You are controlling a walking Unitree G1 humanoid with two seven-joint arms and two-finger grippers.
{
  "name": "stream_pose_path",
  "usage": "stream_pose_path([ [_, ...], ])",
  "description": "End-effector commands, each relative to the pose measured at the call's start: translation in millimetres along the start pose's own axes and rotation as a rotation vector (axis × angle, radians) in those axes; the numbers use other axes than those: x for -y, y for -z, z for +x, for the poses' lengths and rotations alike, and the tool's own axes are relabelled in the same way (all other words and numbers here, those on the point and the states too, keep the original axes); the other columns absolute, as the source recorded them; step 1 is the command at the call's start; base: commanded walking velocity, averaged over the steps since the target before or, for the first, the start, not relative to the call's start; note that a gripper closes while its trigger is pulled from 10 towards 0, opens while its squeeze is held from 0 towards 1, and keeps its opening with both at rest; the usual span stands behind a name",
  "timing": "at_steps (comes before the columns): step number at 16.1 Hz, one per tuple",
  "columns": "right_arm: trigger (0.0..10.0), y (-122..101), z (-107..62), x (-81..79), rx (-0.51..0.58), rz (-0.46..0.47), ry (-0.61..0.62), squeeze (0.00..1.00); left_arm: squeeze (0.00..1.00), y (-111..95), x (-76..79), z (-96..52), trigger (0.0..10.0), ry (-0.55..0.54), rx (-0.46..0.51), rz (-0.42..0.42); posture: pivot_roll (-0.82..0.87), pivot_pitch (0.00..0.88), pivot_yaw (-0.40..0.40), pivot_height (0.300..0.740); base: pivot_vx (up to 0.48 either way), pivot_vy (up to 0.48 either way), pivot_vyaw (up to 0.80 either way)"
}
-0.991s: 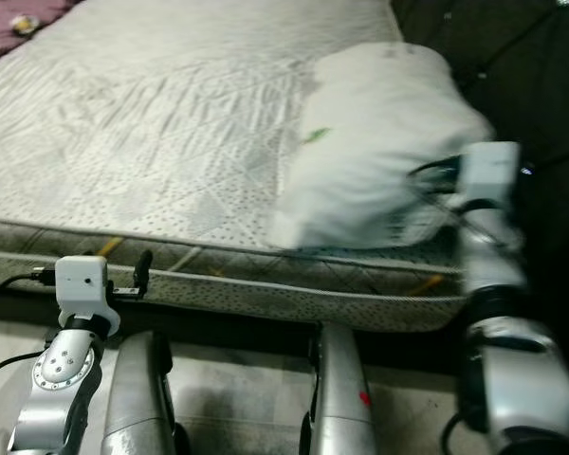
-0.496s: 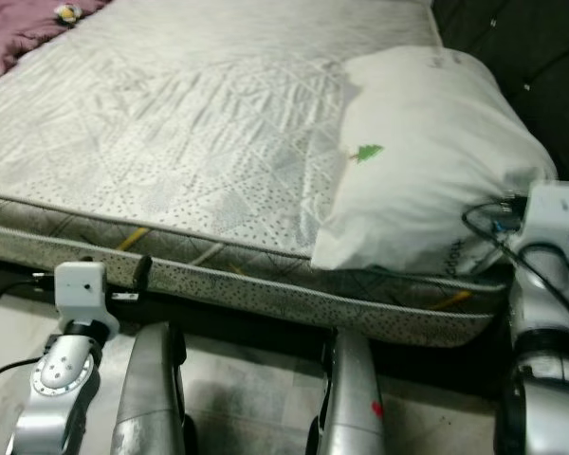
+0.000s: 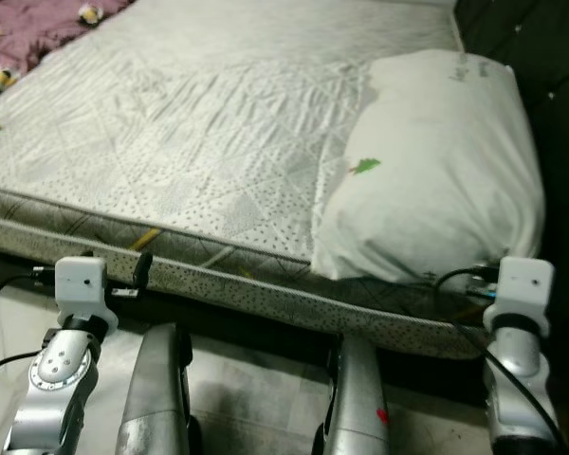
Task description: Clean up the room
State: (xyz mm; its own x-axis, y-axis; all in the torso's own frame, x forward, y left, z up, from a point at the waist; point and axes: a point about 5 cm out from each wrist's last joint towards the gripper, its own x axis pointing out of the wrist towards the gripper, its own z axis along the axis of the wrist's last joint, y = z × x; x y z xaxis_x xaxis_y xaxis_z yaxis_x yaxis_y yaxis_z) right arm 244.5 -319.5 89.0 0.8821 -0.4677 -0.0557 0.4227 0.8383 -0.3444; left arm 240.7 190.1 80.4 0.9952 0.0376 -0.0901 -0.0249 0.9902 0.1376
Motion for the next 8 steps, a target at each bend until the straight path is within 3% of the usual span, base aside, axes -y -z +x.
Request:
stream_pose_path([
  [1, 0.0, 3.1, -2.1, -11.8, -0.021, 0.013, -0.042, 0.0, 0.0, 0.3, 0.9, 0.5, 10.0, 0.01, -0.004, 0.001, 0.02, 0.0, -0.014, 0.483, 0.0, 0.0, 0.0],
  [4, 0.0, -20.6, 22.1, -23.0, 0.023, 0.056, -0.087, 0.0, 0.0, 0.7, -1.3, -0.4, 10.0, 0.001, -0.006, 0.001, 0.02, 0.0, -0.018, 0.483, 0.0, 0.0, 0.0],
  [5, 0.0, -46.3, 47.6, -25.0, 0.057, 0.062, -0.111, 0.0, 0.0, 0.9, 0.8, -0.7, 10.0, 0.001, -0.006, -0.001, 0.03, 0.0, -0.02, 0.483, 0.0, 0.0, 0.0],
  [8, 0.0, -82.3, 76.2, -3.0, 0.096, 0.063, -0.038, 0.0, 0.0, 0.0, 0.2, -0.2, 10.0, -0.009, -0.001, -0.004, 0.03, 0.0, -0.03, 0.483, 0.0, 0.0, 0.0],
])
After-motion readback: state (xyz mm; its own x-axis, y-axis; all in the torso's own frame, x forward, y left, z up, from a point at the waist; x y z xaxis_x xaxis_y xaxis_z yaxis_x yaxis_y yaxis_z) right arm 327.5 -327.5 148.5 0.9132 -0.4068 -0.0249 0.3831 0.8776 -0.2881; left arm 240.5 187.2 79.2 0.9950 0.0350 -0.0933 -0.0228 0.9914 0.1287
